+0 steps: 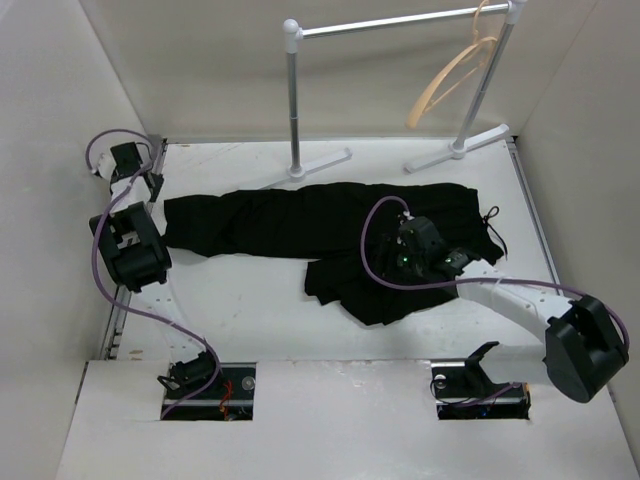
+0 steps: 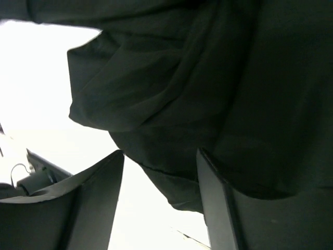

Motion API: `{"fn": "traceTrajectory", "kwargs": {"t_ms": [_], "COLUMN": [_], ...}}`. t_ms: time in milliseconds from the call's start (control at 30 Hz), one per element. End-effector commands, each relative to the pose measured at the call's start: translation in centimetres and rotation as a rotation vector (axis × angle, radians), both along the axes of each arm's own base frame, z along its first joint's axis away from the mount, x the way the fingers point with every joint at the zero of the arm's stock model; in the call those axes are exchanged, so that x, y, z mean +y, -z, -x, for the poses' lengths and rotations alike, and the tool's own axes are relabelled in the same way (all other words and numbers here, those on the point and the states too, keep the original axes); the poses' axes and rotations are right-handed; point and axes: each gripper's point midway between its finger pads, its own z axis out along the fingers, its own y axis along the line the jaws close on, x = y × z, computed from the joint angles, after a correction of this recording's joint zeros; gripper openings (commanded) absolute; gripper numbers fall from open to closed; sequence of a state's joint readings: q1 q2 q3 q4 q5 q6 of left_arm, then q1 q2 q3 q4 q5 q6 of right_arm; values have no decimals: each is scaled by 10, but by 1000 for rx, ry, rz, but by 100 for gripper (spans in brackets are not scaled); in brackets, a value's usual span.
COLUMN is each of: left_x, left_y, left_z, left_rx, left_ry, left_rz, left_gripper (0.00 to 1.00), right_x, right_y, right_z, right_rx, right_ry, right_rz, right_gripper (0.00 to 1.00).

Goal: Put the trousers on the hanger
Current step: Flatten out the trousers at the center of the board.

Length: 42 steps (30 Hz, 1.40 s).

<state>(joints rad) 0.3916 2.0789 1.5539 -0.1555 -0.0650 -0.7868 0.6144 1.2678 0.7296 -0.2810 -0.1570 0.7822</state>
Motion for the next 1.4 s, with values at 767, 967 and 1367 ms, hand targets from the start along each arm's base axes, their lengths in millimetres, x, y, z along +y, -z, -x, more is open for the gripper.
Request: {"fn": "traceTrajectory", "kwargs": {"t_ms": [767, 967, 1367], "left_x": [-401, -448, -462], "left_y": [12, 32, 68], "left_z": [349, 339, 295], "left_rx": [153, 100, 124], "left_ry": [898, 956, 872], "left_rz": [43, 67, -18], "left_gripper": [21, 42, 18], "right_x": [-39, -44, -56], "right_y": [-58, -63, -72], "right_z": [17, 22, 36], "right_rx": [-142, -149, -174], "right_ry": [113, 147, 201], "right_rz": [-15, -47, -115], "right_gripper": [26, 29, 30]}}
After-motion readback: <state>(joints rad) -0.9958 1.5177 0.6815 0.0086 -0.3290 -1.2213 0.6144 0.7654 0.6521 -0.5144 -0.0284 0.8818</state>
